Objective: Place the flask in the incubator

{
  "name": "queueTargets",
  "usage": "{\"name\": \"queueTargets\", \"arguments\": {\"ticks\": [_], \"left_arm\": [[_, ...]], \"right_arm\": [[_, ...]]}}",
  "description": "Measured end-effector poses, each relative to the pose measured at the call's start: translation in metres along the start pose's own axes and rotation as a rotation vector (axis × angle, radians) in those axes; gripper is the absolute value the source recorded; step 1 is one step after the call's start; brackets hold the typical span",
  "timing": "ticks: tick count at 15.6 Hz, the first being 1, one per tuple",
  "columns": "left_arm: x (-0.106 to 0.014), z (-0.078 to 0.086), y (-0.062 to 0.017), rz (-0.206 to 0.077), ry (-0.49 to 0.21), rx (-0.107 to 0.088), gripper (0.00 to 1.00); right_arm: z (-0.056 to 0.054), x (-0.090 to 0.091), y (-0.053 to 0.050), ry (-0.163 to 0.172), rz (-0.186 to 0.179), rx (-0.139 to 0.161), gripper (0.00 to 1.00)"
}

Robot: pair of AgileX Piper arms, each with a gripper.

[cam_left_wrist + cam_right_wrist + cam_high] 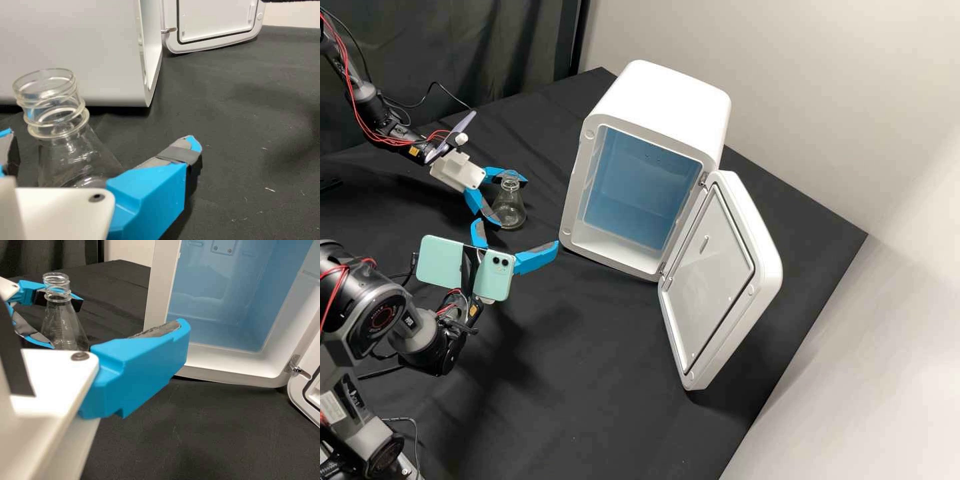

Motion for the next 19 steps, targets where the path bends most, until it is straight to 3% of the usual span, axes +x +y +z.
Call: {"name": "queueTargets", "arguments": {"ticks": [12,13,16,18,19], "left_arm": [[0.0,0.0,-0.0003,0.0,0.003,-0.003,0.0],[-0.001,0.0,-0.0012,-0.003,0.004,-0.006,1.0],[-0.005,0.003,-0.01,-0.024,0.019,-0.026,1.0],[-0.007,0.006,-0.0131,-0.034,0.017,-0.007,1.0],[-0.007,0.006,-0.0135,-0.034,0.02,-0.011,1.0]], "right_arm": [[0.0,0.0,0.0,0.0,0.0,0.0,1.0],[0.0,0.0,0.0,0.0,0.0,0.0,1.0],[0.0,0.0,0.0,0.0,0.0,0.0,1.0],[0.0,0.0,0.0,0.0,0.0,0.0,1.0],[0.0,0.0,0.0,0.0,0.0,0.0,1.0]]}}
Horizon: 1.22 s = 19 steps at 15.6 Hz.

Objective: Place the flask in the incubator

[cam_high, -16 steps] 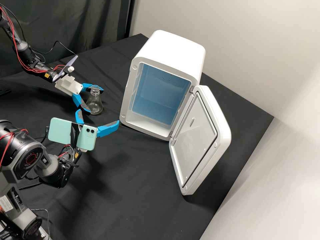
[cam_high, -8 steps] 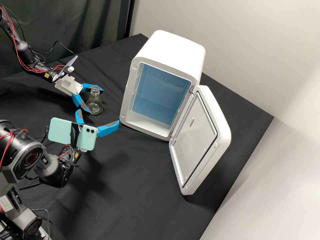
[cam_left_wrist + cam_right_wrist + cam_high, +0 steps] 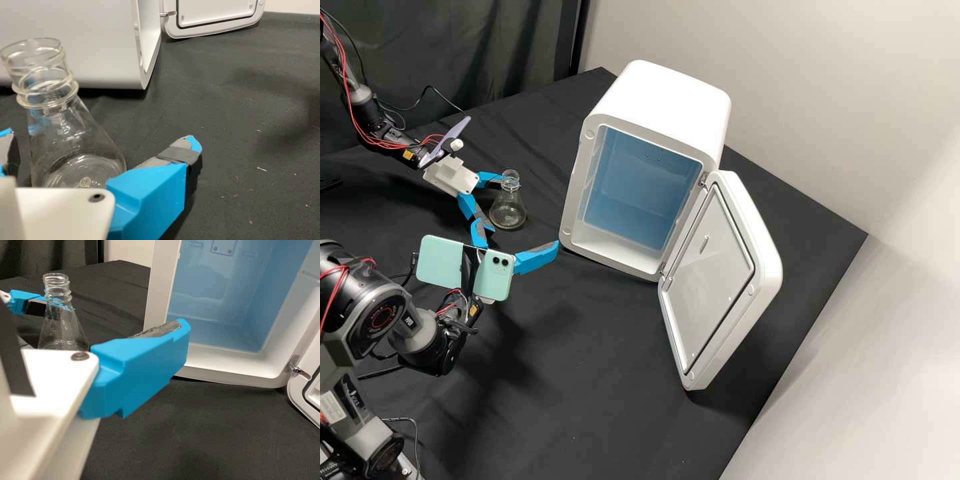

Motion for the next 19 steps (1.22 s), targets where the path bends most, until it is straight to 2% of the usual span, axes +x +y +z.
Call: {"name": "queueTargets", "arguments": {"ticks": [2,5,6,10,18,19], "left_arm": [[-0.0002,0.0,-0.0004,0.0,0.005,0.009,1.0],[-0.0001,0.0002,-0.0004,0.0,0.005,0.009,1.0],[-0.0001,0.0002,-0.0004,0.0,0.005,0.009,0.0],[-0.0001,0.0002,-0.0004,0.0,0.005,0.009,0.0],[-0.0002,0.0003,0.0016,0.022,0.003,0.004,0.0],[0.0,-0.0001,0.0019,0.026,0.011,-0.003,1.0]], "right_arm": [[0.0,0.0,0.0,0.0,0.0,0.0,1.0],[0.0,0.0,0.0,0.0,0.0,0.0,1.0],[0.0,0.0,0.0,0.0,0.0,0.0,1.0],[0.0,0.0,0.0,0.0,0.0,0.0,1.0],[0.0,0.0,0.0,0.0,0.0,0.0,1.0],[0.0,0.0,0.0,0.0,0.0,0.0,1.0]]}}
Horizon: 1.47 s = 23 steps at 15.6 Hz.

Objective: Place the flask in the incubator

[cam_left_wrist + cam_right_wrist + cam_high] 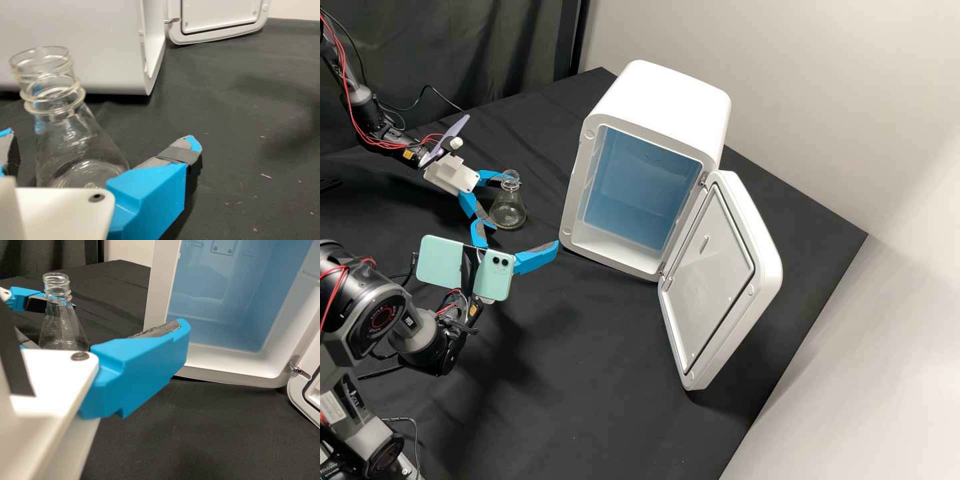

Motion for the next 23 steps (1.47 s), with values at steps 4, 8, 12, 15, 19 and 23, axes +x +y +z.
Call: {"name": "queueTargets", "arguments": {"ticks": [4,8,12,15,19,23], "left_arm": [[0.0005,0.001,-0.0002,0.003,0.009,-0.011,1.0],[0.0013,0.0034,-0.0004,0.001,0.001,-0.008,1.0],[0.0015,0.004,-0.0005,0.001,-0.001,-0.007,1.0],[0.0015,0.004,-0.0005,0.001,-0.001,-0.007,1.0],[0.0023,0.0036,-0.003,-0.009,-0.001,-0.01,1.0],[0.0024,0.0042,-0.004,-0.017,-0.009,-0.004,1.0]], "right_arm": [[0.0,0.0,0.0,0.0,0.0,-0.001,1.0],[0.0,0.0,0.0,0.0,0.0,-0.001,1.0],[0.0,0.0,0.0,0.0,0.0,-0.001,1.0],[0.0,0.0,0.0,0.0,0.0,-0.001,1.0],[-0.0017,0.0003,-0.0013,0.008,-0.006,-0.002,1.0],[-0.0013,0.0003,-0.001,0.004,-0.002,-0.006,1.0]]}}
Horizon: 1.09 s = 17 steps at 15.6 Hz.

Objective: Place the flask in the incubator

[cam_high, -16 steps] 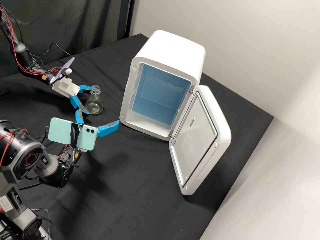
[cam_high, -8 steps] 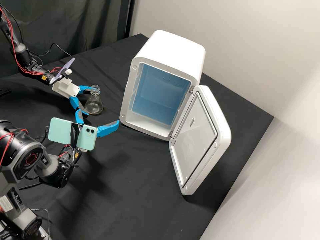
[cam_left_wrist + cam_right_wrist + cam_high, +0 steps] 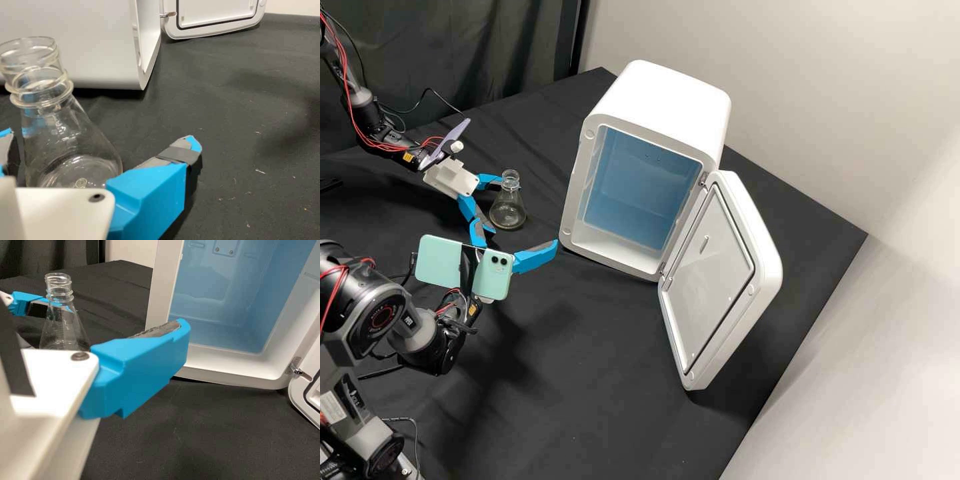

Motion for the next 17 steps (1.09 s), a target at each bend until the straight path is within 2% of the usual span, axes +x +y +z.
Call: {"name": "queueTargets", "arguments": {"ticks": [3,4,7,14,15,17], "left_arm": [[0.0,0.0,0.0,0.0,0.0,0.0,1.0],[0.0,0.0,0.0,0.0,0.0,0.0,0.0],[0.0012,-0.0007,-0.0033,-0.011,0.0,-0.006,0.0],[0.0012,-0.0005,-0.0028,-0.006,-0.002,-0.006,0.0],[0.0012,-0.0005,-0.0028,-0.006,-0.002,-0.006,1.0],[0.0012,-0.0005,-0.0028,-0.006,-0.002,-0.006,1.0]], "right_arm": [[0.0,0.0,0.0,0.0,0.0,0.0,1.0],[0.0,0.0,0.0,0.0,0.0,0.0,1.0],[0.0,0.0,0.0,0.0,0.0,0.0,1.0],[0.0,0.0,0.0,0.0,0.0,-0.001,1.0],[0.0,0.0,0.0,0.0,0.0,-0.001,1.0],[0.0,0.0,0.0,0.0,0.0,-0.003,1.0]]}}
